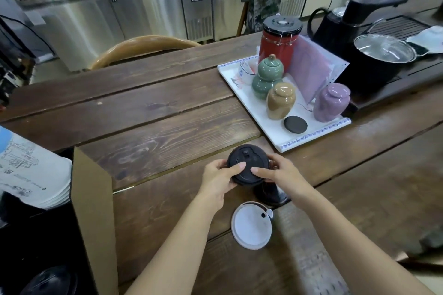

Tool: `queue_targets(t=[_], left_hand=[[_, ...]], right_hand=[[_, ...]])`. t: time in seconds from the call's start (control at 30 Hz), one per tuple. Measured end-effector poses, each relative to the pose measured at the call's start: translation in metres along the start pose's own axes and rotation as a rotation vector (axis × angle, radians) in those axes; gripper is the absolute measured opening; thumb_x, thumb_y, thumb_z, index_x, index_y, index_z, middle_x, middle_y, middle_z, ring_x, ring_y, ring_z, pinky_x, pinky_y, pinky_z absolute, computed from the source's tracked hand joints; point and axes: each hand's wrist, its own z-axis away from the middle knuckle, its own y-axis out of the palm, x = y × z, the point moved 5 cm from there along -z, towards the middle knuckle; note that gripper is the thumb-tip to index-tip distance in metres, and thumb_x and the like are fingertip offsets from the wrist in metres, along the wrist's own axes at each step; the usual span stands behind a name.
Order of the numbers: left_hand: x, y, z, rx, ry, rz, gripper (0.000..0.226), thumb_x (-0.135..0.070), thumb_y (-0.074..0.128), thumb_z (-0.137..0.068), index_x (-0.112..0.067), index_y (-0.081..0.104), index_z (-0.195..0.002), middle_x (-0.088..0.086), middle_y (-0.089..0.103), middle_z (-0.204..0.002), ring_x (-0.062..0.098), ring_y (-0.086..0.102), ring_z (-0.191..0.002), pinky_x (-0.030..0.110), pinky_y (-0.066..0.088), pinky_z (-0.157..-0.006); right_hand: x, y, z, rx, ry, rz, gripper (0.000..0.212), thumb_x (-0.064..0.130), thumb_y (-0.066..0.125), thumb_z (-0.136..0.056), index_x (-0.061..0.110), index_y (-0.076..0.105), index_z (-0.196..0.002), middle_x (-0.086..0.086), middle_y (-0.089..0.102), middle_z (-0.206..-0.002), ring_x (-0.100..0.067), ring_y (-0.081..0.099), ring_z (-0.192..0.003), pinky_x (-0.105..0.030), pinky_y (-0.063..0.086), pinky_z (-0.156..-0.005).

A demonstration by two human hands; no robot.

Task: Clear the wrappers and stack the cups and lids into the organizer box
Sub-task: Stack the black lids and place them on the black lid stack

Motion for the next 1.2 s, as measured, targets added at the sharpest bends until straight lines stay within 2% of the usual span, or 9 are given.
queue_targets(t=[0.1,0.2,0.33,0.47,0.6,0.73,0.93,1.03,1.2], left_hand=[[0.004,0.023,-0.001,0.026,0.006,-0.059,0.038,-0.01,0.073,-0.077,-0.001,0.06,-0.111,0.014,0.067,-0.109,0.022,0.066,-0.095,0.03,0.056,-0.081],[0.01,0.041,-0.002,0.052,0.014,-0.165,0.009,-0.013,0.072,-0.079,-0.014,0.063,-0.081,0.005,0.068,-0.088,0.014,0.065,-0.082,0.027,0.055,-0.078],[0.02,0.054,-0.01,0.056,0.044,-0.296,0.015,-0.018,0.072,-0.079,-0.021,0.063,-0.067,0.001,0.069,-0.078,0.023,0.068,-0.086,0.039,0.056,-0.085],[0.032,0.058,-0.014,0.036,0.034,-0.387,0.014,-0.023,0.07,-0.08,-0.022,0.065,-0.067,0.008,0.073,-0.089,0.025,0.069,-0.09,0.045,0.056,-0.088],[0.04,0.057,-0.015,0.011,0.011,-0.433,0.014,-0.024,0.069,-0.08,-0.02,0.064,-0.068,0.009,0.073,-0.091,0.028,0.068,-0.091,0.048,0.056,-0.087],[0.044,0.057,-0.017,0.026,-0.041,-0.447,0.012,-0.022,0.066,-0.085,-0.015,0.058,-0.091,0.007,0.064,-0.097,0.028,0.064,-0.095,0.046,0.055,-0.087],[0.048,0.057,-0.016,0.055,-0.171,-0.313,0.03,-0.006,0.068,-0.082,0.0,0.06,-0.11,0.013,0.066,-0.105,0.026,0.063,-0.095,0.037,0.054,-0.087],[0.048,0.052,-0.015,0.072,-0.216,-0.217,0.031,0.002,0.068,-0.079,-0.002,0.062,-0.109,0.012,0.066,-0.102,0.025,0.063,-0.094,0.038,0.054,-0.089],[0.041,0.041,-0.009,0.066,-0.181,-0.082,0.038,0.003,0.071,-0.075,-0.011,0.056,-0.107,0.006,0.066,-0.101,0.022,0.064,-0.092,0.037,0.055,-0.087]], right_hand=[[-0.004,-0.022,0.007,-0.064,-0.001,0.003,0.041,0.022,0.073,-0.078,0.018,0.054,-0.114,-0.001,0.065,-0.099,-0.012,0.062,-0.087,-0.025,0.051,-0.075],[-0.014,-0.038,0.012,-0.108,0.008,-0.012,0.03,0.021,0.073,-0.079,0.021,0.056,-0.104,0.001,0.065,-0.094,-0.009,0.062,-0.083,-0.022,0.049,-0.066],[-0.031,-0.049,0.016,-0.15,0.061,-0.018,0.028,0.023,0.072,-0.079,0.02,0.058,-0.103,-0.001,0.067,-0.096,-0.014,0.065,-0.087,-0.026,0.052,-0.069],[-0.049,-0.05,0.015,-0.148,0.148,-0.002,0.032,0.028,0.073,-0.078,0.018,0.057,-0.105,-0.002,0.066,-0.098,-0.018,0.064,-0.092,-0.037,0.053,-0.084],[-0.056,-0.05,0.014,-0.111,0.173,0.083,0.028,0.029,0.07,-0.08,0.017,0.062,-0.104,0.003,0.067,-0.093,-0.011,0.062,-0.086,-0.028,0.05,-0.071],[-0.058,-0.047,0.012,-0.071,0.185,0.091,0.022,0.023,0.07,-0.081,0.014,0.066,-0.1,0.001,0.07,-0.093,-0.012,0.064,-0.084,-0.018,0.044,-0.062],[-0.063,-0.048,0.004,-0.101,0.186,0.054,0.025,0.017,0.077,-0.072,0.009,0.068,-0.094,-0.011,0.071,-0.102,-0.026,0.066,-0.099,-0.032,0.053,-0.083],[-0.059,-0.044,0.006,-0.104,0.192,0.019,0.039,0.016,0.077,-0.072,0.013,0.053,-0.102,-0.003,0.061,-0.104,-0.016,0.06,-0.095,-0.025,0.048,-0.074],[-0.055,-0.037,0.006,-0.102,0.189,-0.086,0.06,0.017,0.08,-0.07,0.011,0.046,-0.119,-0.006,0.059,-0.111,-0.022,0.061,-0.103,-0.036,0.053,-0.088]])
